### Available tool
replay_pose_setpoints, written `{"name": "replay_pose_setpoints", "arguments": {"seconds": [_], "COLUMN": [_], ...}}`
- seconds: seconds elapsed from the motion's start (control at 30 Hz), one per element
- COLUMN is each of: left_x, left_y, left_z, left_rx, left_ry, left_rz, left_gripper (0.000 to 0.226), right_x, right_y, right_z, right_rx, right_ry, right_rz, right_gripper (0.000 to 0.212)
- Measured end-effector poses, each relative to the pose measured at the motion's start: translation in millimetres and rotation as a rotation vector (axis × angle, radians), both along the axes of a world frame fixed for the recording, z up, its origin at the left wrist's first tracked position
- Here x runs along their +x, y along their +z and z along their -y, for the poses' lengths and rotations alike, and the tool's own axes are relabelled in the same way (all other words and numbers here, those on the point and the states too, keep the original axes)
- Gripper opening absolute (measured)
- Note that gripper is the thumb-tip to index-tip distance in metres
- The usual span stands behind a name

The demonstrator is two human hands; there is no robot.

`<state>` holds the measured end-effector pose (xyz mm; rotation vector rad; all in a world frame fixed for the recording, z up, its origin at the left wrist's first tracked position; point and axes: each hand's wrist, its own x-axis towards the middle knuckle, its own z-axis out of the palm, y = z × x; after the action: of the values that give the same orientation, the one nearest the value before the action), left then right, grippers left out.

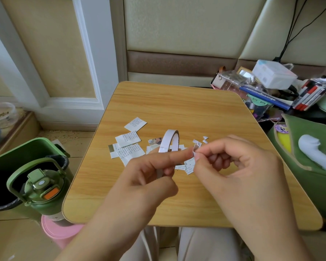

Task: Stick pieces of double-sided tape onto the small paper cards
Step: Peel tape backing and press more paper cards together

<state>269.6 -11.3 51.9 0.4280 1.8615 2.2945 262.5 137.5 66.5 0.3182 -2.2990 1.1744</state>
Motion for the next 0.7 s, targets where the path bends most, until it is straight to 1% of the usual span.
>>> {"name": "replay_pose_setpoints", "arguments": {"seconds": [0.17,0.27,0.4,0.43,0.53,0.6,0.7], "left_x": [-5.1,-8.4,-15.0,-16.6,-22.1,-25.8,-30.8], "left_y": [-2.8,-4.8,-12.2,-14.1,-20.7,-24.7,-29.7], "left_z": [2.3,2.4,3.7,4.5,7.6,8.7,9.1], "left_rx": [-0.008,-0.010,-0.011,-0.012,0.012,0.041,0.069], "left_ry": [0.023,0.032,0.106,0.121,0.157,0.171,0.162], "left_rz": [0.029,0.049,0.103,0.113,0.151,0.187,0.230], "left_gripper": [0.045,0.046,0.044,0.043,0.043,0.043,0.043], "right_x": [-6.6,-13.1,-27.2,-32.9,-56.3,-76.5,-107.0], "right_y": [-3.1,-6.5,-15.5,-20.8,-44.2,-64.7,-93.1], "right_z": [-2.8,-5.3,-11.3,-14.2,-27.2,-39.1,-54.6], "right_rx": [-0.299,-0.396,-0.517,-0.534,-0.482,-0.359,-0.114], "right_ry": [0.103,0.133,0.148,0.134,0.007,-0.079,-0.175], "right_rz": [0.227,0.293,0.359,0.381,0.463,0.520,0.570], "right_gripper": [0.002,0.006,0.009,0.012,0.018,0.018,0.016]}}
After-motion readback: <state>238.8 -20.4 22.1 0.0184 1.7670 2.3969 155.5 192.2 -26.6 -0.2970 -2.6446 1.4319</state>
